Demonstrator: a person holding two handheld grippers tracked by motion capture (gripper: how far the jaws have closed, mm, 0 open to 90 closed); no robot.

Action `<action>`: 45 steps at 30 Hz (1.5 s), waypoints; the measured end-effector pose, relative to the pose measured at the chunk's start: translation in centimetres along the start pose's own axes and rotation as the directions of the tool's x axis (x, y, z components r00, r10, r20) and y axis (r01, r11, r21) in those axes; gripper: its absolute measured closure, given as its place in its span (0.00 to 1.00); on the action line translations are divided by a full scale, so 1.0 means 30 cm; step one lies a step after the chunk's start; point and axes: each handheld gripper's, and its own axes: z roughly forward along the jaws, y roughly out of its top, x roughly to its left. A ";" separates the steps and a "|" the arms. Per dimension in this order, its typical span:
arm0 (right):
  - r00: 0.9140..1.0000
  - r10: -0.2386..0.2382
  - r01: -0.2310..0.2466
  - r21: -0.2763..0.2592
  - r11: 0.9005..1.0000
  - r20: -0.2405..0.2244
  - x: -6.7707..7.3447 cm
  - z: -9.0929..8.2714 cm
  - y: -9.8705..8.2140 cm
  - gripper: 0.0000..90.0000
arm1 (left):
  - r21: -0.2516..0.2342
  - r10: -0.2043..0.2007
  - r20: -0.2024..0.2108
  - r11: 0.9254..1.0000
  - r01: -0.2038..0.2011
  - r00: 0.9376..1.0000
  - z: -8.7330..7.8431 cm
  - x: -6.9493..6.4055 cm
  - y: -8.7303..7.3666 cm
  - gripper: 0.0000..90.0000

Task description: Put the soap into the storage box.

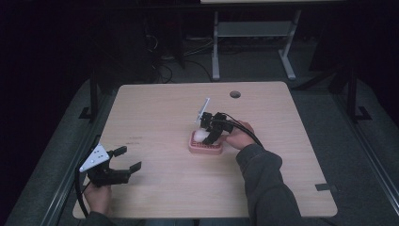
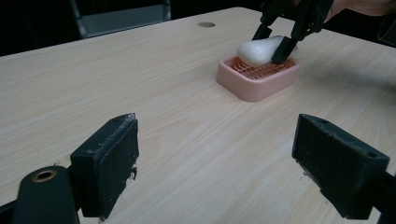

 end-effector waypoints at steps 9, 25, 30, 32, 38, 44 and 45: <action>1.000 0.025 -0.025 0.005 1.000 -0.010 -0.014 0.016 -0.003 0.54 | -0.008 -0.010 0.002 1.000 0.010 1.000 -0.002 0.006 -0.001 0.16; 0.999 0.039 -0.038 0.041 0.998 -0.029 -0.012 0.049 0.002 0.53 | -0.013 -0.017 0.002 1.000 0.017 1.000 -0.003 0.008 -0.001 0.16; 0.998 0.051 -0.051 0.038 0.998 -0.023 -0.018 0.048 -0.001 0.53 | -0.015 -0.017 0.000 1.000 0.017 1.000 -0.004 0.009 -0.001 0.16; 0.998 0.052 -0.051 0.038 0.998 -0.022 -0.017 0.045 -0.002 0.53 | -0.015 -0.020 0.004 1.000 0.020 1.000 -0.002 0.008 -0.001 0.16; 0.998 0.051 -0.050 0.041 0.998 -0.026 -0.014 0.051 0.000 0.52 | -0.013 -0.012 0.003 1.000 0.012 1.000 -0.003 0.007 0.000 0.16; 0.997 0.069 -0.069 -0.001 0.998 -0.039 -0.016 0.030 -0.002 0.47 | -0.018 -0.018 0.003 1.000 0.018 1.000 -0.004 0.008 0.000 0.16; 0.997 0.067 -0.067 -0.013 0.998 -0.036 -0.016 0.023 -0.002 0.47 | -0.018 -0.018 0.003 1.000 0.018 1.000 -0.004 0.008 0.000 0.16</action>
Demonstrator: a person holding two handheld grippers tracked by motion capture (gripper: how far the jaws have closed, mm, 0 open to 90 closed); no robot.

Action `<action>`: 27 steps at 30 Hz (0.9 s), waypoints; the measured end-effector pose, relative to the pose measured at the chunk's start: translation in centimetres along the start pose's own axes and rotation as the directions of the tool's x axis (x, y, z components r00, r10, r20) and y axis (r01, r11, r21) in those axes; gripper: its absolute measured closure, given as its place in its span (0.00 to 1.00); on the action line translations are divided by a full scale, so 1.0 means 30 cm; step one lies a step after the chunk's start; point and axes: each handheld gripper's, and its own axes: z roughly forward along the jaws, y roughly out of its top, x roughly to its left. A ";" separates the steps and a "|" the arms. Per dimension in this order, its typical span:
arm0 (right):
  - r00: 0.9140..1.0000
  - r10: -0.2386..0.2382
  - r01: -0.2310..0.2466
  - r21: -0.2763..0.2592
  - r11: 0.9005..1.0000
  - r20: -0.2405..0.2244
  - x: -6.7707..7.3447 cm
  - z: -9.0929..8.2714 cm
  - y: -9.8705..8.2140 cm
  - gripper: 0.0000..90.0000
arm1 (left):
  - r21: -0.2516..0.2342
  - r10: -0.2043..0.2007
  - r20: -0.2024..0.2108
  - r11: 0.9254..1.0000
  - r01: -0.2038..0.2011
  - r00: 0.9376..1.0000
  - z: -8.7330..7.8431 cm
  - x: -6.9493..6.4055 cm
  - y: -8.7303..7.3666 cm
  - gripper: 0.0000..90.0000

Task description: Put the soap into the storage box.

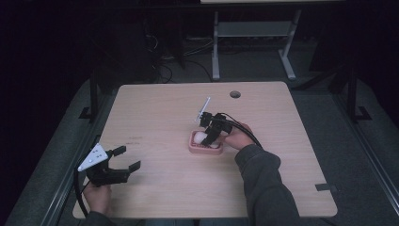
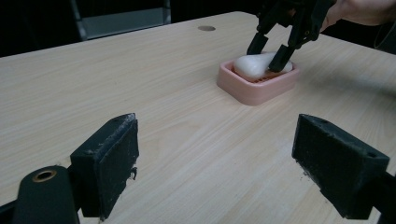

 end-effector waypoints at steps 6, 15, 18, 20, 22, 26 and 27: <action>1.000 0.001 -0.001 -0.006 1.000 0.009 0.008 -0.026 -0.012 0.44 | 0.005 0.007 0.001 1.000 -0.007 1.000 0.004 -0.004 0.002 0.16; 1.000 0.012 -0.012 -0.028 1.000 0.008 0.009 -0.046 -0.032 0.44 | 0.005 0.006 0.002 1.000 -0.006 1.000 0.006 -0.004 0.003 0.16; 1.000 0.018 -0.018 -0.031 0.999 0.007 0.010 -0.051 -0.039 0.44 | 0.009 0.008 0.003 1.000 -0.008 1.000 0.008 -0.004 0.003 0.16; 1.000 0.018 -0.018 -0.035 0.999 0.003 0.008 -0.052 -0.044 0.44 | 0.010 0.011 0.004 1.000 -0.011 1.000 0.007 -0.003 0.003 0.16; 1.000 0.023 -0.023 -0.034 0.999 0.003 0.008 -0.052 -0.047 0.44 | 0.009 0.011 0.002 1.000 -0.011 1.000 0.007 -0.003 0.002 0.16; 1.000 0.028 -0.028 -0.040 0.999 0.001 0.005 -0.055 -0.056 0.44 | 0.006 0.003 0.002 1.000 -0.003 1.000 0.006 -0.003 0.002 0.16; 1.000 0.028 -0.028 -0.040 0.999 0.001 0.005 -0.057 -0.057 0.44 | 0.006 0.004 0.001 1.000 -0.004 1.000 0.006 -0.003 0.002 0.16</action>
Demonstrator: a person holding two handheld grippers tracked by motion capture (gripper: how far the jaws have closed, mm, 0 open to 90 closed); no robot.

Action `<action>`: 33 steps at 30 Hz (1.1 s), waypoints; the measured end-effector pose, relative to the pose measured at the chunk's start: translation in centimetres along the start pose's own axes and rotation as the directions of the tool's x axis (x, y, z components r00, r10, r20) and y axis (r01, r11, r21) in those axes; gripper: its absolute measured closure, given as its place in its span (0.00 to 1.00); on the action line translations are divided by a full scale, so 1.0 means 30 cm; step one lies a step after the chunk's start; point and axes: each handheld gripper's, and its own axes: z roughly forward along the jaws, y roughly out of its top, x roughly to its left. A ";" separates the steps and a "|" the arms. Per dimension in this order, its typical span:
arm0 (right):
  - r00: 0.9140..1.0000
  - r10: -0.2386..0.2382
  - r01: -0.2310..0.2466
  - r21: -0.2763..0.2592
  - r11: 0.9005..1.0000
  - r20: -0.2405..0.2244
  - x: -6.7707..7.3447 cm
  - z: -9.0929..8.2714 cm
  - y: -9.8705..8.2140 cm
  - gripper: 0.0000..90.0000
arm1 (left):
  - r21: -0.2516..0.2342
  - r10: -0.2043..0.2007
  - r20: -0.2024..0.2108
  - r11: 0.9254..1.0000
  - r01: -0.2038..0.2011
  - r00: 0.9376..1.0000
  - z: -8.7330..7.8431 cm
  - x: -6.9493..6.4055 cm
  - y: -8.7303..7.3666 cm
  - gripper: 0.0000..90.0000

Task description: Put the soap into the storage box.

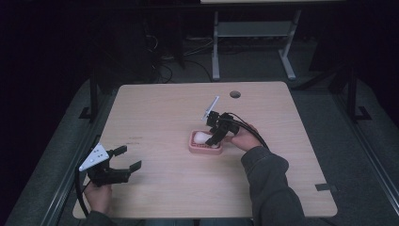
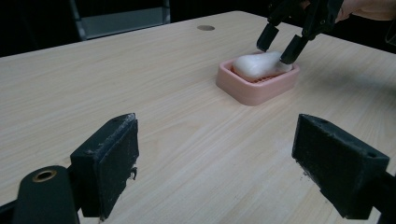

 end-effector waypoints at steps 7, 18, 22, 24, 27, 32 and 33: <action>1.000 0.003 -0.003 -0.009 1.000 0.001 0.000 -0.010 -0.011 0.44 | 0.002 0.004 0.001 1.000 -0.004 1.000 0.002 -0.001 0.000 0.16; 1.000 0.018 -0.018 -0.025 1.000 0.020 0.003 -0.049 -0.041 0.43 | 0.000 0.007 0.002 1.000 -0.007 1.000 0.002 -0.002 0.000 0.16; 0.999 0.023 -0.021 -0.039 0.999 0.028 0.003 -0.071 -0.052 0.42 | -0.001 0.005 0.003 1.000 -0.005 1.000 0.003 -0.003 0.000 0.16; 0.999 0.022 -0.021 -0.039 0.999 0.029 0.004 -0.073 -0.054 0.42 | -0.001 0.004 0.002 1.000 -0.004 1.000 0.004 -0.004 0.001 0.16; 0.999 0.025 -0.023 -0.044 0.999 0.036 0.007 -0.080 -0.064 0.42 | 0.000 0.008 0.004 1.000 -0.008 1.000 0.005 -0.005 0.001 0.16; 0.999 0.035 -0.033 -0.052 0.998 0.036 0.004 -0.083 -0.087 0.42 | 0.005 0.008 0.003 1.000 -0.008 1.000 0.006 -0.007 0.002 0.16; 0.999 0.042 -0.040 -0.056 0.998 0.034 0.003 -0.085 -0.092 0.42 | 0.005 0.009 0.004 1.000 -0.009 1.000 0.006 -0.007 0.002 0.16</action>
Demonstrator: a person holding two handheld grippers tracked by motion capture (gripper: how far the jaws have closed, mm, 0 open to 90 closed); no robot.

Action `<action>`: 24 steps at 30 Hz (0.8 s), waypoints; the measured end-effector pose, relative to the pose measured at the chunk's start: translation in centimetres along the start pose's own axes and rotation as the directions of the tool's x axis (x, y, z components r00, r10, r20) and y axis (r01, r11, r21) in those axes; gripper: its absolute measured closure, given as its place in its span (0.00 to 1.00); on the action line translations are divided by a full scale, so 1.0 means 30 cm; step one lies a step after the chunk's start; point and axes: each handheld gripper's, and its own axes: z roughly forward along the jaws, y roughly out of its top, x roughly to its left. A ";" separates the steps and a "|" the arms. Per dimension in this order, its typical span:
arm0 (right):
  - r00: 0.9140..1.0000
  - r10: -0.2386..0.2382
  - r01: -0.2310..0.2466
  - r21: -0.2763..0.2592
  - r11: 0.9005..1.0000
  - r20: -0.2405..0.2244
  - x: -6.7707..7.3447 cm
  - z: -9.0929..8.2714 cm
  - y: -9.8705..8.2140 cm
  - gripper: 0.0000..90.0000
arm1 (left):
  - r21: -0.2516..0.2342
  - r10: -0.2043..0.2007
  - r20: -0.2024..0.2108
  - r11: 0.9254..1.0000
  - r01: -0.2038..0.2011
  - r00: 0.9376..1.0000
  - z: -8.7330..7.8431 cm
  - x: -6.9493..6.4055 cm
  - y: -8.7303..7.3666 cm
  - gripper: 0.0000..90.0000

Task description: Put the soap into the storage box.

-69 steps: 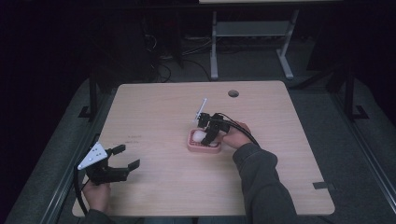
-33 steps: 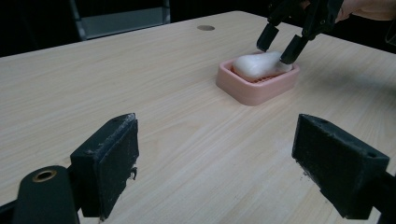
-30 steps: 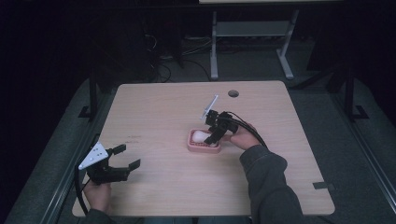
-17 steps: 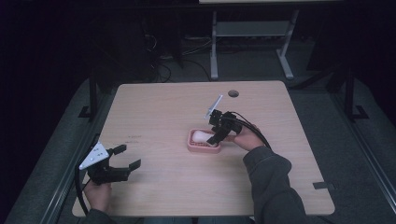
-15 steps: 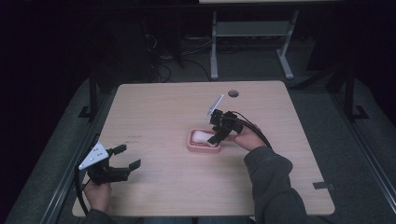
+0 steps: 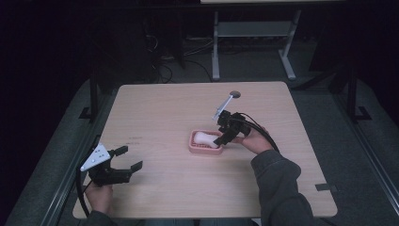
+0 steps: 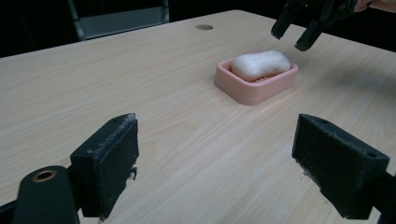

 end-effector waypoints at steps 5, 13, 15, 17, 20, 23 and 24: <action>1.000 0.011 -0.011 -0.006 1.000 0.000 -0.001 -0.006 -0.021 0.42 | -0.001 -0.002 0.000 1.000 0.002 1.000 0.001 -0.001 0.000 0.16; 1.000 0.010 -0.010 -0.010 1.000 0.000 0.003 -0.024 -0.031 0.42 | 0.000 0.005 0.001 1.000 -0.005 1.000 0.003 -0.003 0.000 0.16; 1.000 0.012 -0.012 -0.009 1.000 0.001 0.005 -0.026 -0.031 0.42 | 0.000 0.005 0.001 1.000 -0.005 1.000 0.003 -0.003 0.000 0.16; 1.000 0.011 -0.011 -0.009 1.000 0.002 0.006 -0.032 -0.035 0.42 | 0.000 0.004 0.001 1.000 -0.004 1.000 0.002 -0.003 0.000 0.16; 1.000 0.019 -0.019 -0.008 1.000 0.002 0.008 -0.036 -0.037 0.42 | 0.000 0.006 0.001 1.000 -0.006 1.000 0.002 -0.003 0.000 0.16; 1.000 0.019 -0.019 -0.006 1.000 0.000 0.009 -0.040 -0.041 0.42 | -0.001 0.007 0.001 1.000 -0.007 1.000 0.002 -0.004 0.000 0.16; 1.000 0.021 -0.021 -0.006 1.000 0.000 0.010 -0.041 -0.042 0.42 | 0.000 0.007 0.000 1.000 -0.007 1.000 0.002 -0.004 0.000 0.16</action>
